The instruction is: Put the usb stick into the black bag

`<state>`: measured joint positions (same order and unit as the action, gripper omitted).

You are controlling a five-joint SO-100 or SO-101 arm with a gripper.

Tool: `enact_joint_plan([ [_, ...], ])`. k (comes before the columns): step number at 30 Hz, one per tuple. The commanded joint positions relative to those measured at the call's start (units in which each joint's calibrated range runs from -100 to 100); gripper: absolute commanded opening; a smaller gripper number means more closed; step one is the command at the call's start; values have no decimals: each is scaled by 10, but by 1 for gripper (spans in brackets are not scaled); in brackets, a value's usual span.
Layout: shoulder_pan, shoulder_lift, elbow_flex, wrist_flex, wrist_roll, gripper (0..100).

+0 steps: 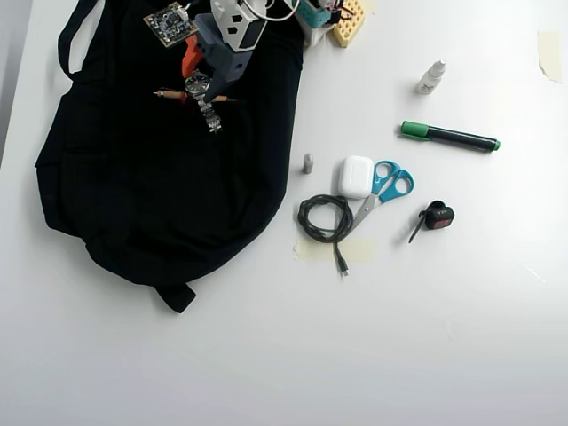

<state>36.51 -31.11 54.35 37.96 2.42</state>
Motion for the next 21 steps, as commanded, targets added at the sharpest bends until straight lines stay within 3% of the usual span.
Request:
enact_joint_plan([
  [1,-26,-15,-39,11,-1,4],
  [8,-243,-254,83,40,-7,2],
  [11,-313,-326,173,31,-80,2],
  [13,-329,-340,197,31,-104,2],
  [21,-353,-469,253,31,-104,2],
])
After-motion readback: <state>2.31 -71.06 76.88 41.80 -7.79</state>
